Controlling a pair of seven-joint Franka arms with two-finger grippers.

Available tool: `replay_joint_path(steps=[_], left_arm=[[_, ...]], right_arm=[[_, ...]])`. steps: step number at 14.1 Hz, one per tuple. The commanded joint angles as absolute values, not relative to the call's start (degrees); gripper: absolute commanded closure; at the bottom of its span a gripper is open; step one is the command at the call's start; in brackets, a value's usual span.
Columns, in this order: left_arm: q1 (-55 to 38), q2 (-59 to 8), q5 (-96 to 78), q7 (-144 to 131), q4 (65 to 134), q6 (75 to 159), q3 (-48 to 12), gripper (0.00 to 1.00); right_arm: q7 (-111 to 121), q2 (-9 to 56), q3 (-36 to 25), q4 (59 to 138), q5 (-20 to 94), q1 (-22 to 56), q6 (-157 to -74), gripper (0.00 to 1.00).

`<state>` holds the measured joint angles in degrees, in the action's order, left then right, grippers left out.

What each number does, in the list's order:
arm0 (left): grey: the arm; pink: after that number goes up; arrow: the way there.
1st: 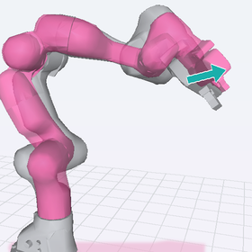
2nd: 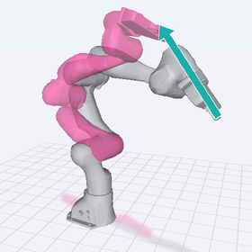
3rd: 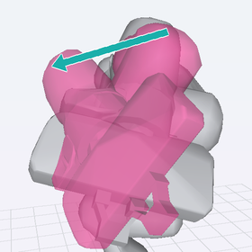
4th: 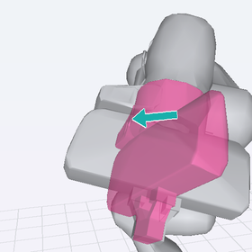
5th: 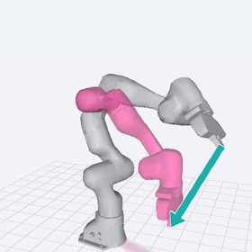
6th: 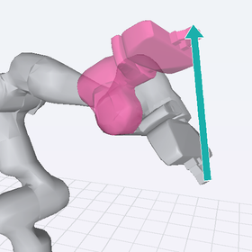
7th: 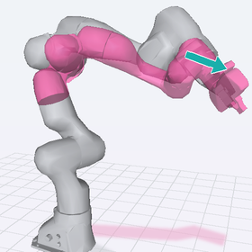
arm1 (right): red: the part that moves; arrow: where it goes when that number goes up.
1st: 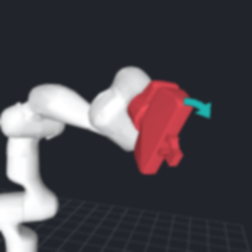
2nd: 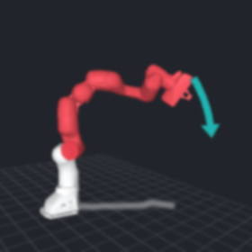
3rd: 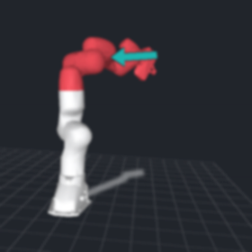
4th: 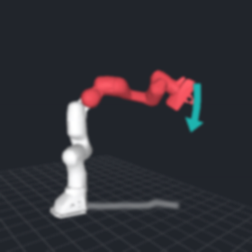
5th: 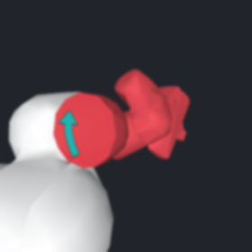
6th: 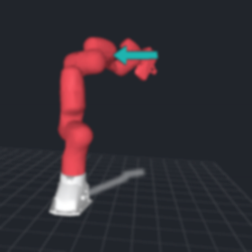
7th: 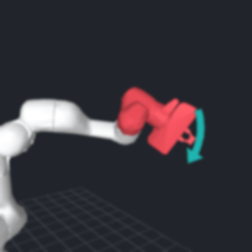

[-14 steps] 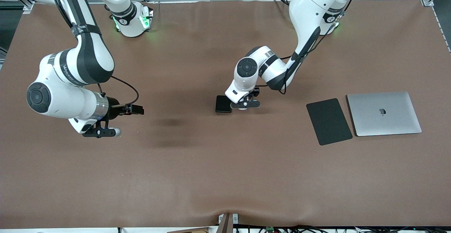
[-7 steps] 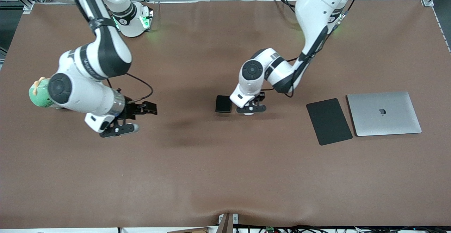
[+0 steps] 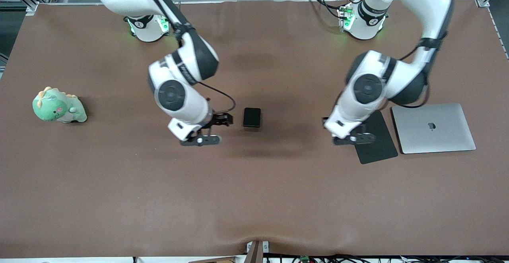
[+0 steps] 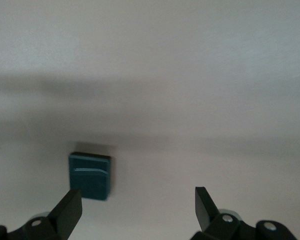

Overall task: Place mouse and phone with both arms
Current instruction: 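Carry the mouse with the left gripper while the right gripper grasps the phone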

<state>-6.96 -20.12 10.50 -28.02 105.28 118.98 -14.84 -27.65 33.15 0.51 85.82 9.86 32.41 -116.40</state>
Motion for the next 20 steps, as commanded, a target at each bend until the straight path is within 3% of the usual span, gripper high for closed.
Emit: replay_joint_path(steps=[1,5,15,20], left_arm=[[-0.37,-17.41,11.60,-22.16,109.59,119.35,-15.82,1.00],[4.55,-17.84,11.60,-21.62,112.32,121.54,-15.73,1.00],[9.05,-23.29,11.60,-21.36,121.81,143.42,-15.47,1.00],[9.49,-26.27,12.12,-21.10,121.82,144.93,-15.29,0.99]], right_arm=[[-31.54,37.70,0.00,82.62,9.14,36.11,-121.18,0.00],[-38.84,41.21,-0.17,82.44,8.61,38.67,-124.71,0.00],[-48.16,46.67,-0.26,82.35,4.83,42.54,-129.90,0.00],[-50.70,48.25,-0.26,82.35,3.43,43.68,-131.13,0.00]])
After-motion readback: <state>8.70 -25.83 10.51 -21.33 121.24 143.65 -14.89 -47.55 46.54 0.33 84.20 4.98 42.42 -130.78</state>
